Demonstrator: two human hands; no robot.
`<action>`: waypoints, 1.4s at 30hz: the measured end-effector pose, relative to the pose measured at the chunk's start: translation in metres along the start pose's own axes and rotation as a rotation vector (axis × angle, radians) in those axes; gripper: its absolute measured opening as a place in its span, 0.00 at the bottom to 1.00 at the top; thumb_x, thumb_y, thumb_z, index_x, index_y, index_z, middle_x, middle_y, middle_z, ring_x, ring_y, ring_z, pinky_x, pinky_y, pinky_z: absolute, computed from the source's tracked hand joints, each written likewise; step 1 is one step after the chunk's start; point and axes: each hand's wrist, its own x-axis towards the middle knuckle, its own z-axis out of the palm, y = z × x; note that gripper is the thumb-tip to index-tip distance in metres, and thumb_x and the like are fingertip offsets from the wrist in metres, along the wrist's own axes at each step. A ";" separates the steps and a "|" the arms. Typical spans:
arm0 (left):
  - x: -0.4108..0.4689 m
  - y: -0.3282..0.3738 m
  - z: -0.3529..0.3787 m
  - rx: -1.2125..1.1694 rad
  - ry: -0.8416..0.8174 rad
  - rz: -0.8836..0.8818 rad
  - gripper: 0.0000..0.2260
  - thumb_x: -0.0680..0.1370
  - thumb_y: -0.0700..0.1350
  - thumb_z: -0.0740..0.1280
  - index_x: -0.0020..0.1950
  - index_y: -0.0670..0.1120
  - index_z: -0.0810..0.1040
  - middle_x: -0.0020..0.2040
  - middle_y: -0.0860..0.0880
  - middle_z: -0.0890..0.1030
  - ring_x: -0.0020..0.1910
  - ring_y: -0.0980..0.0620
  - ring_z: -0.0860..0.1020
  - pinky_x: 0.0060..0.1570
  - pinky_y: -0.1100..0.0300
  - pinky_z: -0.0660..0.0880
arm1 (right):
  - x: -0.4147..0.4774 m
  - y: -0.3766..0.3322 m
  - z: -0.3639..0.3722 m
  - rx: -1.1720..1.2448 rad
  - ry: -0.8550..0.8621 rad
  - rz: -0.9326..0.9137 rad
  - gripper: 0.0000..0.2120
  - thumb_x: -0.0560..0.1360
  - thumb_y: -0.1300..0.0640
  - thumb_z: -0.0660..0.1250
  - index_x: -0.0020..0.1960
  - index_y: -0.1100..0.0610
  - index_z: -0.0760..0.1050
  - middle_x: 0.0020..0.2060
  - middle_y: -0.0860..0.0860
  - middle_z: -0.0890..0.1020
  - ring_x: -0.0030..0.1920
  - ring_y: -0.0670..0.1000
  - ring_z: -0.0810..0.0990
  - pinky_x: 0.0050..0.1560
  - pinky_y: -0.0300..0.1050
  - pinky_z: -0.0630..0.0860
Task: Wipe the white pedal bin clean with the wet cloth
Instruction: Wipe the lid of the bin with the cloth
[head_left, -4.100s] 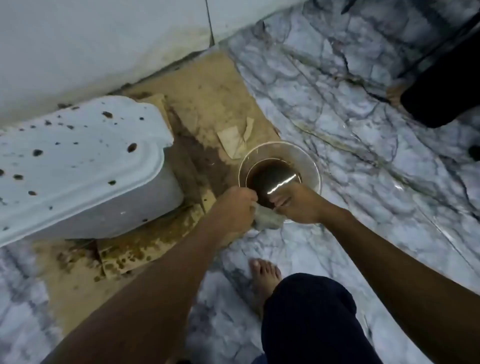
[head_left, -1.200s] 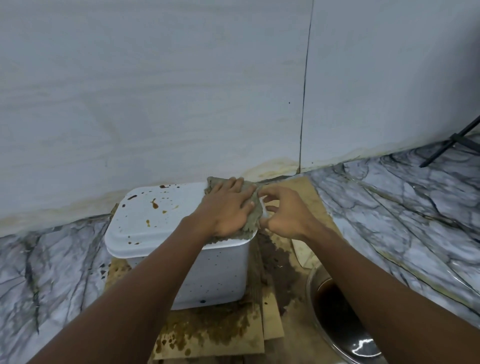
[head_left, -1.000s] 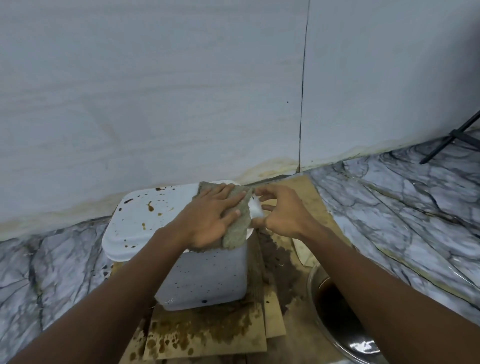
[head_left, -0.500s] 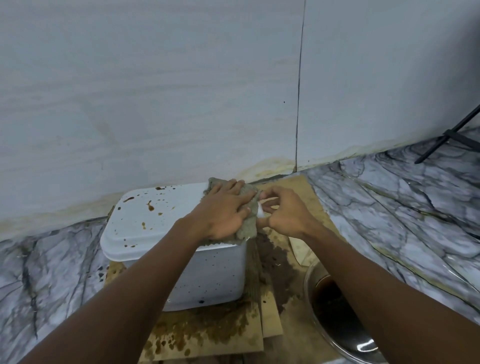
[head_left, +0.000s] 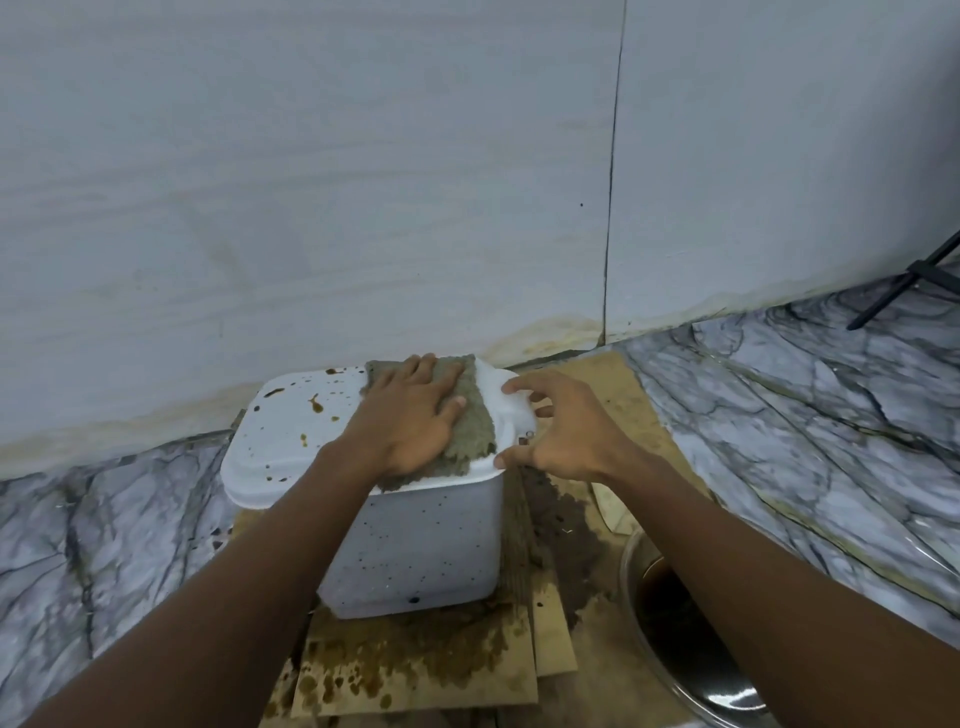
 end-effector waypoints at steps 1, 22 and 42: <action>0.005 0.007 0.002 0.008 -0.008 0.007 0.25 0.85 0.59 0.46 0.82 0.56 0.49 0.83 0.48 0.49 0.82 0.49 0.46 0.78 0.49 0.43 | 0.000 0.001 -0.001 0.010 0.001 0.008 0.42 0.56 0.48 0.85 0.68 0.50 0.74 0.65 0.48 0.74 0.61 0.51 0.76 0.55 0.46 0.79; 0.013 0.052 0.005 0.055 -0.080 0.273 0.25 0.84 0.54 0.53 0.81 0.59 0.52 0.83 0.48 0.47 0.81 0.49 0.43 0.79 0.47 0.40 | -0.002 0.013 -0.006 0.047 -0.028 0.008 0.40 0.63 0.63 0.80 0.72 0.54 0.69 0.58 0.43 0.75 0.59 0.49 0.77 0.60 0.51 0.79; -0.004 -0.028 -0.001 0.021 0.009 -0.119 0.27 0.84 0.60 0.45 0.83 0.54 0.49 0.83 0.46 0.49 0.82 0.47 0.46 0.79 0.46 0.44 | 0.007 -0.020 0.016 -0.333 -0.120 -0.119 0.46 0.61 0.38 0.81 0.75 0.45 0.67 0.76 0.46 0.65 0.76 0.51 0.59 0.77 0.52 0.58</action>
